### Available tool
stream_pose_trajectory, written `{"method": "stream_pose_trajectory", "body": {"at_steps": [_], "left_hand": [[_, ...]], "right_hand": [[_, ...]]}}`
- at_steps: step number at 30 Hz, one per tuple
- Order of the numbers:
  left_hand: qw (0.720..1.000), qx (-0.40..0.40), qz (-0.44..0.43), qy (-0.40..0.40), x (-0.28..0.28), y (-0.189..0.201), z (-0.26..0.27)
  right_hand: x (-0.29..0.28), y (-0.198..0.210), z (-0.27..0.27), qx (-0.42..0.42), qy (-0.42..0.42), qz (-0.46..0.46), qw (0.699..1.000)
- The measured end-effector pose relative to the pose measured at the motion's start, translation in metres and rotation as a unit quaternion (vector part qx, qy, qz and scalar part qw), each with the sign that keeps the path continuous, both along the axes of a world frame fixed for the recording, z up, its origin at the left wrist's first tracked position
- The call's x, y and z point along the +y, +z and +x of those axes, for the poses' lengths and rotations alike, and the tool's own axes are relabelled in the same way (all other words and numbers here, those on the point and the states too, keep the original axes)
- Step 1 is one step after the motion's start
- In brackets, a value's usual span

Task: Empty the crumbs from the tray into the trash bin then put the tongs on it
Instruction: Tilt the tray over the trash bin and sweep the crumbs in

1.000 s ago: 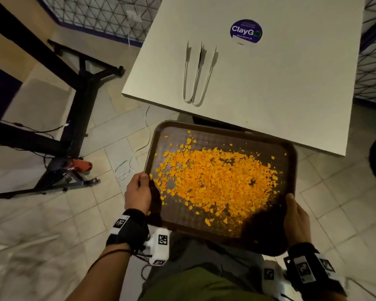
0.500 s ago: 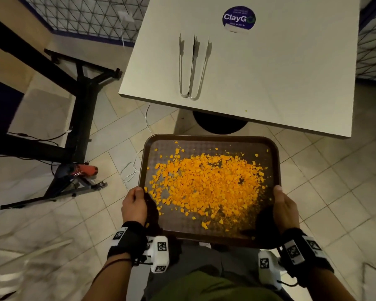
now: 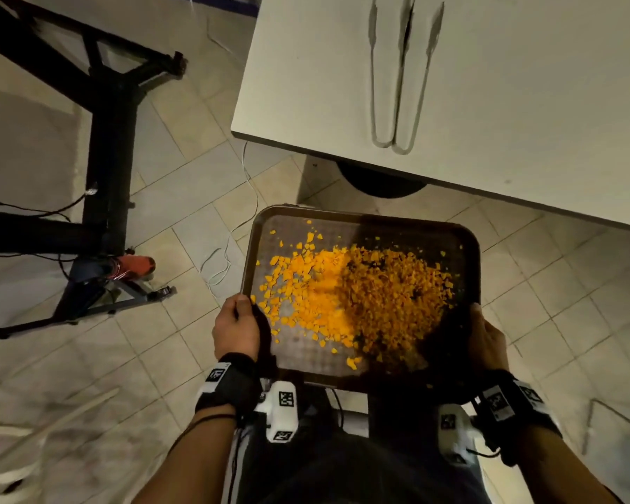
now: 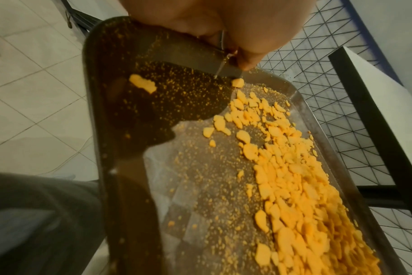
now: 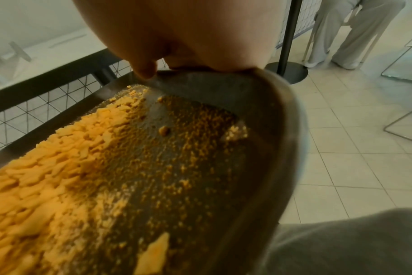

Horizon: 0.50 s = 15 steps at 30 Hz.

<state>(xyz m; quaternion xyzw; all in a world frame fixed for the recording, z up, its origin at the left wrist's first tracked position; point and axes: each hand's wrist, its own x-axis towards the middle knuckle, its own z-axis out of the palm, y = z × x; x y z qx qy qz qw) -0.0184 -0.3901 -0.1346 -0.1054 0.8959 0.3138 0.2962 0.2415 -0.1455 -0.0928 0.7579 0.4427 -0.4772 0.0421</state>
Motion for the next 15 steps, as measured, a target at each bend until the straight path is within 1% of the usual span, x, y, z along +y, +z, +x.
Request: {"method": "stream_pose_trajectory", "body": {"at_steps": [3,6,12,15], "left_hand": [[1.000,0.004,-0.005,0.002,0.002,-0.019,-0.025],[1.000,0.021,-0.005,0.003,0.008,-0.047,-0.041],[0.998,0.057,0.004,0.025,0.041,-0.121,-0.061],[0.997,0.076,0.011,0.027,0.063,-0.163,-0.067]], "right_hand": [[-0.001,-0.021,-0.025,0.015,-0.014,0.000,1.000],[0.005,-0.047,-0.047,0.029,-0.032,-0.003,0.999],[0.033,-0.122,-0.067,0.056,-0.056,-0.008,0.997],[0.052,-0.162,-0.069,0.085,-0.065,-0.006,0.994]]}}
